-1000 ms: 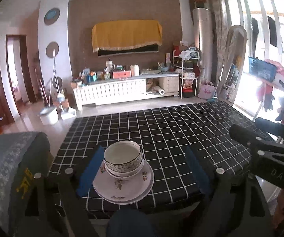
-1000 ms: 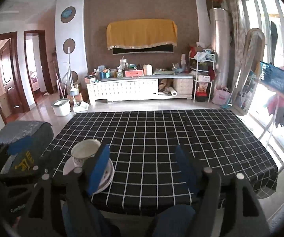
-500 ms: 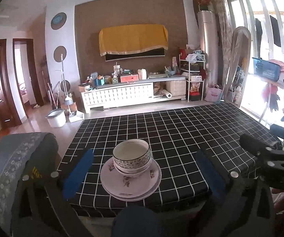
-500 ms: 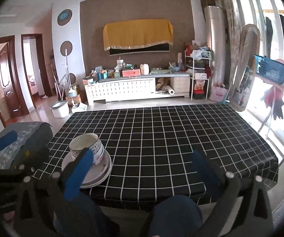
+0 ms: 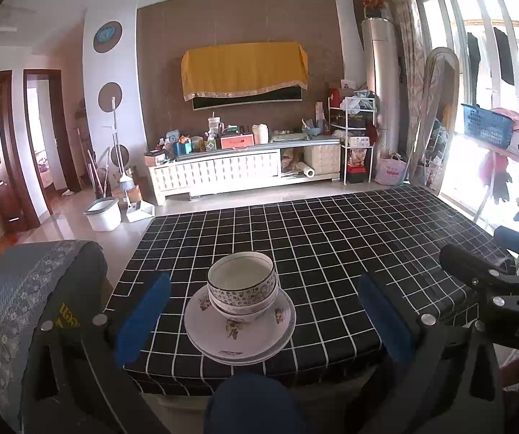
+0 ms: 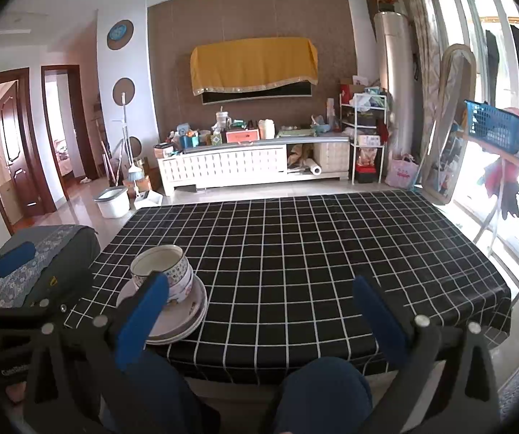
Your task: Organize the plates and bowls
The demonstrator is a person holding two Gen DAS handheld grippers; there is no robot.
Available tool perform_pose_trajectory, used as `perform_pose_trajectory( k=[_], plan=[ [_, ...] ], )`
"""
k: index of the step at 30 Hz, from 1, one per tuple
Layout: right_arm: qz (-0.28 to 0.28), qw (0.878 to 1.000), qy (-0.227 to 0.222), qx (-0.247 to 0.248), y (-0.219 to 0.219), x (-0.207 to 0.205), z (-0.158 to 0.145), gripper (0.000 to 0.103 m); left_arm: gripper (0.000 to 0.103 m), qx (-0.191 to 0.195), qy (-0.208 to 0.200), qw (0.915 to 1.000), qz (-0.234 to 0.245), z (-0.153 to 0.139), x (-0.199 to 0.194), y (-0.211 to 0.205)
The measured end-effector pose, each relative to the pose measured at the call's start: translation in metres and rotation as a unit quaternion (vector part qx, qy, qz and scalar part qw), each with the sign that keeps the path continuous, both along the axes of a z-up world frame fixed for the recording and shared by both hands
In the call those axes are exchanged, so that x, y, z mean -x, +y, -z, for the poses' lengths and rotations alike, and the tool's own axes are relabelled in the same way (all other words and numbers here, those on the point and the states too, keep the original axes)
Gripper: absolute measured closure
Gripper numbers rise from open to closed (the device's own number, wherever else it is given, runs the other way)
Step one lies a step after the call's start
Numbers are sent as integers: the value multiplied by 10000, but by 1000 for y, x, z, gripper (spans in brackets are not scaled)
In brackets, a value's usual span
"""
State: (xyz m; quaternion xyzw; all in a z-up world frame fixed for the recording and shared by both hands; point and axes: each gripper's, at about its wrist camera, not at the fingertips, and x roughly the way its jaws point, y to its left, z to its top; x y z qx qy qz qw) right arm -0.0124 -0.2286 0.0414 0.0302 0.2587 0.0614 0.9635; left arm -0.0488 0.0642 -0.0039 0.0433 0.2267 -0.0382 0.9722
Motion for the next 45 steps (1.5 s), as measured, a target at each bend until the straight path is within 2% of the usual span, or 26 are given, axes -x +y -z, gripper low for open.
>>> perform_pose_trajectory(
  k=[22, 28, 45],
  plan=[
    [-35, 10000, -21, 3, 2, 3, 1, 0, 0, 40, -38, 10000, 9, -6, 6, 2],
    [-41, 10000, 0, -5, 3, 3, 2, 0, 0, 162, -7, 9999, 5, -8, 5, 5],
    [-84, 9999, -37, 43, 8, 8, -1, 0, 0, 62, -51, 9999, -62, -10, 8, 8]
  ],
)
